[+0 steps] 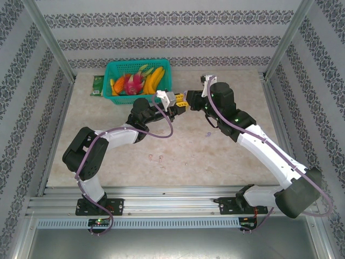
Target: Insert the wireless bluetooth earbuds into the charging case
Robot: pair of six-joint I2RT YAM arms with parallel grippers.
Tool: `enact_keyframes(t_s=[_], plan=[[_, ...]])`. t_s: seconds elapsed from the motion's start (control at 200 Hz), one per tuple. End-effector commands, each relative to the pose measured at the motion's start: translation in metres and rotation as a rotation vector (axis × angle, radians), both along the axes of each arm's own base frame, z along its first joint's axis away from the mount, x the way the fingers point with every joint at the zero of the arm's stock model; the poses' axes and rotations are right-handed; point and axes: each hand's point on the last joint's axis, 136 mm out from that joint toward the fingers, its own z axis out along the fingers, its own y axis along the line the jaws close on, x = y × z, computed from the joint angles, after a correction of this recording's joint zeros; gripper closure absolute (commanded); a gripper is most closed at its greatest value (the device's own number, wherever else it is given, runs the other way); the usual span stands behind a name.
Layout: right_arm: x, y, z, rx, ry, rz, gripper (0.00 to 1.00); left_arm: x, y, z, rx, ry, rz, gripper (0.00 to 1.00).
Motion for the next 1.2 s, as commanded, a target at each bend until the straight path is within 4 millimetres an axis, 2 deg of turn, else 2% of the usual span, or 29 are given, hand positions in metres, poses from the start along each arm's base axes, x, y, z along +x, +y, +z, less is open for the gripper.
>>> enact_keyframes(t_s=[0.0, 0.35, 0.54, 0.749, 1.014, 1.194], plan=[[-0.008, 0.01, -0.021, -0.023, 0.037, 0.06, 0.81, -0.016, -0.002, 0.033, -0.064, -0.104, -0.044, 1.0], [-0.017, 0.02, -0.042, -0.102, 0.07, 0.128, 0.79, -0.014, -0.003, 0.033, -0.071, -0.093, -0.04, 1.0], [-0.013, 0.016, -0.044, -0.105, 0.079, 0.097, 0.67, -0.014, -0.002, 0.032, -0.076, -0.086, -0.038, 1.0], [-0.009, 0.011, -0.029, -0.069, 0.065, 0.061, 0.56, -0.014, -0.002, 0.029, -0.073, -0.08, -0.038, 1.0], [-0.013, 0.006, 0.013, 0.032, 0.025, 0.053, 0.33, -0.011, -0.001, 0.019, -0.072, -0.062, -0.018, 1.0], [-0.019, -0.003, 0.034, 0.105, 0.013, 0.043, 0.29, -0.01, -0.001, 0.016, -0.071, -0.057, -0.017, 1.0]])
